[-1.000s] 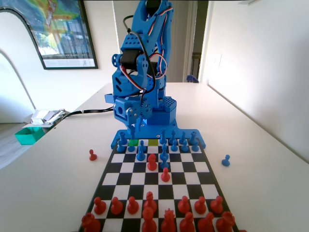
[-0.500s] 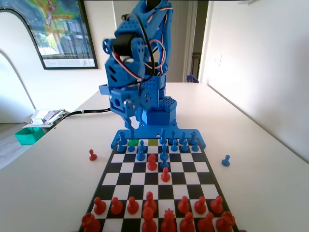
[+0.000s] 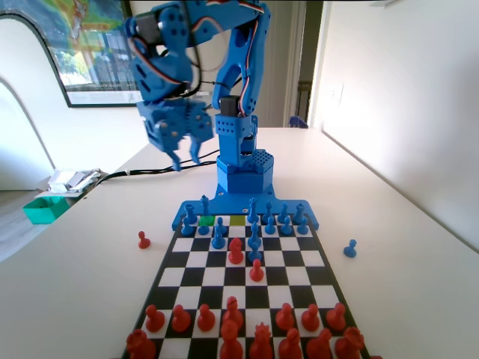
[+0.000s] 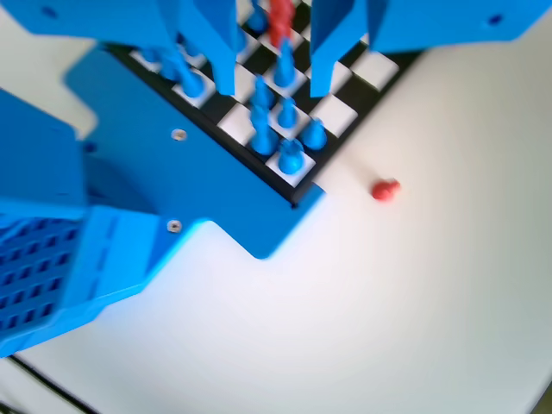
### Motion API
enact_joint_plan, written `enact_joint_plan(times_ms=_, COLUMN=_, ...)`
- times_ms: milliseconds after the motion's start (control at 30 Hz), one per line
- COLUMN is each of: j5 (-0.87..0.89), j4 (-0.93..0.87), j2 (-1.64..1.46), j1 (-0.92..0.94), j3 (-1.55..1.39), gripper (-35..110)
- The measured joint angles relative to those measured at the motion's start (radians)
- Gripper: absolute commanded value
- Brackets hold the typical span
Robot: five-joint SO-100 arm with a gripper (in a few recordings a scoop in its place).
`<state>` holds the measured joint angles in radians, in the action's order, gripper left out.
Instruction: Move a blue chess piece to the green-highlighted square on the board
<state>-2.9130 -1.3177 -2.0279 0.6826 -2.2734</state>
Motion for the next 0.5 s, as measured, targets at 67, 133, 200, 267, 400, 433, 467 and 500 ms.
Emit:
enact_joint_plan(times_ms=67, j5=0.0, j4=0.058, j2=0.0, j1=0.025, j3=-0.038, gripper=11)
enact_joint_plan(times_ms=133, j5=0.0, j4=0.123, j2=0.0, j1=0.048, j3=-0.086, gripper=11)
enact_joint_plan(times_ms=200, j5=0.0, j4=0.186, j2=0.0, j1=0.06, j3=-0.129, gripper=12)
enact_joint_plan(times_ms=267, j5=0.0, j4=0.253, j2=0.0, j1=0.06, j3=-0.169, gripper=12)
enact_joint_plan(times_ms=400, j5=0.0, j4=0.342, j2=0.0, j1=0.052, j3=-0.221, gripper=12)
enact_joint_plan(times_ms=433, j5=0.0, j4=0.371, j2=0.0, j1=0.048, j3=-0.236, gripper=13)
enact_joint_plan(times_ms=467, j5=0.0, j4=0.383, j2=0.0, j1=0.038, j3=-0.253, gripper=13)
enact_joint_plan(times_ms=500, j5=0.0, j4=0.397, j2=0.0, j1=0.029, j3=-0.262, gripper=13)
